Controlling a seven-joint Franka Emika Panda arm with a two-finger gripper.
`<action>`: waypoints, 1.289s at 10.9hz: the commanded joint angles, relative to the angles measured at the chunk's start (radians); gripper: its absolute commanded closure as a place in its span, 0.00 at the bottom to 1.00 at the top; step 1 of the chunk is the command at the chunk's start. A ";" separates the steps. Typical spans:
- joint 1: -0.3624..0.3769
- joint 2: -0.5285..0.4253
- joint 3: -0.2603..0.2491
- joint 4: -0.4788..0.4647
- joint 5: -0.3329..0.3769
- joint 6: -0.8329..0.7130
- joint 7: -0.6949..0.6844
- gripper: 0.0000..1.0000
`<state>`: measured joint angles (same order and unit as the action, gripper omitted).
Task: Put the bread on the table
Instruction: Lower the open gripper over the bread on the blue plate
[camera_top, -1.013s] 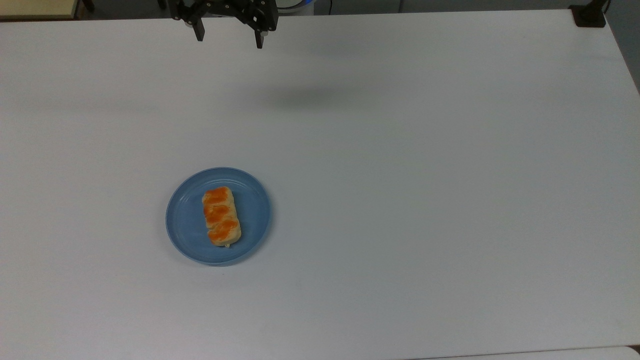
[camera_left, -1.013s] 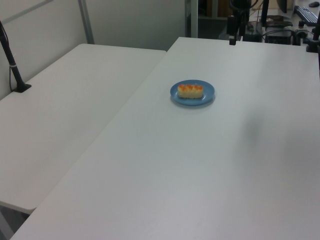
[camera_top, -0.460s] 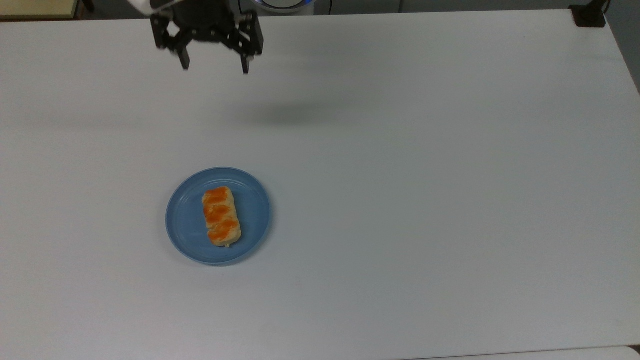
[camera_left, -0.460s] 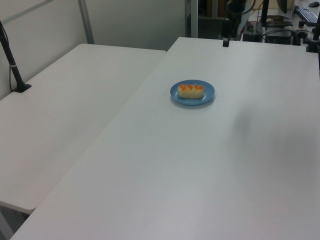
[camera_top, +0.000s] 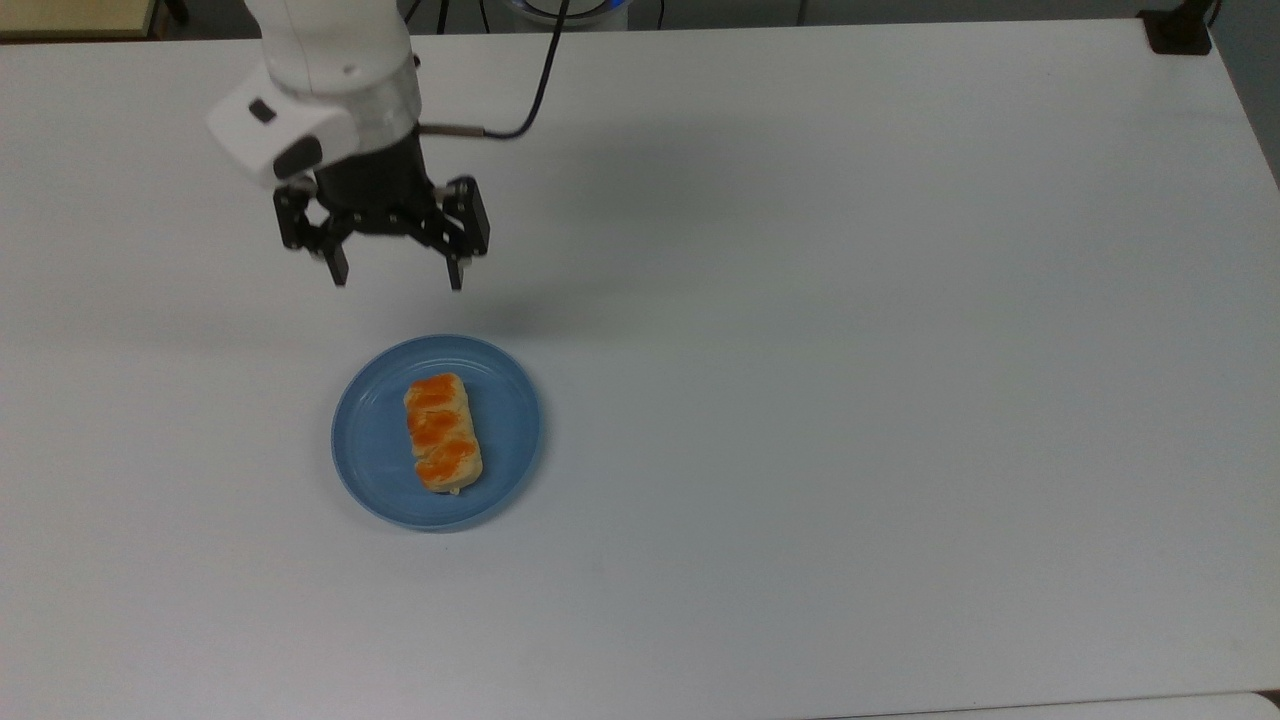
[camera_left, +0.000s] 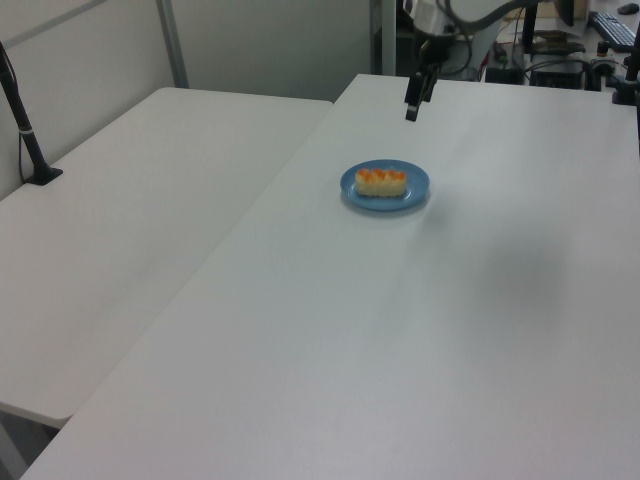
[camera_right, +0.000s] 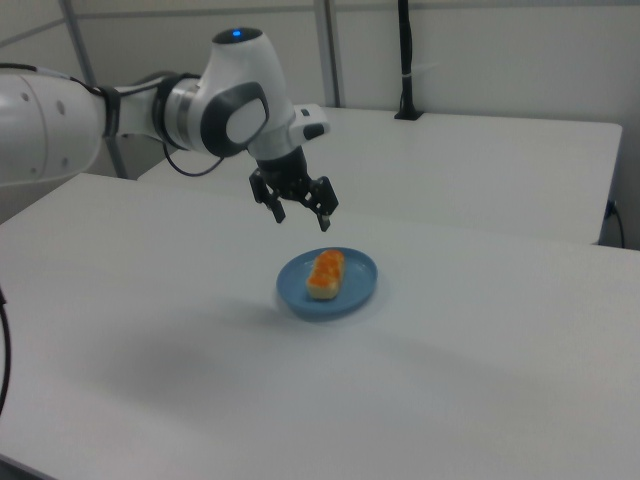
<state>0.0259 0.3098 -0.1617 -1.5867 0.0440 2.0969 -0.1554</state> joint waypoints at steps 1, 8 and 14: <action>0.051 0.179 -0.035 0.079 0.022 0.144 -0.029 0.00; 0.065 0.333 -0.036 0.080 0.019 0.308 -0.021 0.33; 0.130 0.132 -0.035 0.002 0.028 0.249 0.052 0.63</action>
<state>0.0780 0.5807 -0.1711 -1.4827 0.0556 2.3984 -0.1387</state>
